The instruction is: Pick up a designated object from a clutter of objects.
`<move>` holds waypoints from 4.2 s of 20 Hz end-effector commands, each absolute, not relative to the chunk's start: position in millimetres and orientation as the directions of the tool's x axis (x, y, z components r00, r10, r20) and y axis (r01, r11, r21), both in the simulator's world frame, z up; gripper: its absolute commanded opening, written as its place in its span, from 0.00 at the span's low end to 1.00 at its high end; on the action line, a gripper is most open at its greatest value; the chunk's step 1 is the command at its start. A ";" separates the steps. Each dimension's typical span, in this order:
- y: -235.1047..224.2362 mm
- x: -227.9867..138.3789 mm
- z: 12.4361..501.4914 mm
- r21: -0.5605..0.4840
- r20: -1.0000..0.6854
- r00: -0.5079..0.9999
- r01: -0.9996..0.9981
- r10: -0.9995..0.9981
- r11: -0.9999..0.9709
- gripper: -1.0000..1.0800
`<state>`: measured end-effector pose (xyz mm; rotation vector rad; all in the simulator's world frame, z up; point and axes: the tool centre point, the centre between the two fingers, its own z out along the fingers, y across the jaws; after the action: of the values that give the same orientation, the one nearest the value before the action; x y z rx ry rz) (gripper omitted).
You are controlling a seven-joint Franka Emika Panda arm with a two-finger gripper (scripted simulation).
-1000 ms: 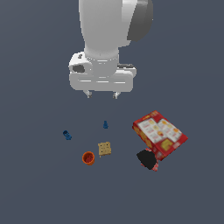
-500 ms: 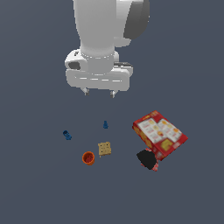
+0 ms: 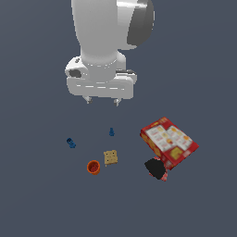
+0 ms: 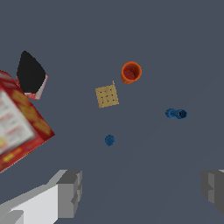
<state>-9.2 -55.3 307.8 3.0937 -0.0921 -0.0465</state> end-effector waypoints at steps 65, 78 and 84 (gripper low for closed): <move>-248.4 12.9 43.1 0.000 0.000 0.998 0.058 0.058 -0.998 0.00; -230.8 26.5 106.4 0.000 0.000 0.998 0.058 0.058 -0.998 0.00; -214.4 39.8 168.3 0.001 0.000 0.998 0.057 0.057 -0.998 0.00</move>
<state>36.4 -219.0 151.3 3.1399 0.0893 -0.0010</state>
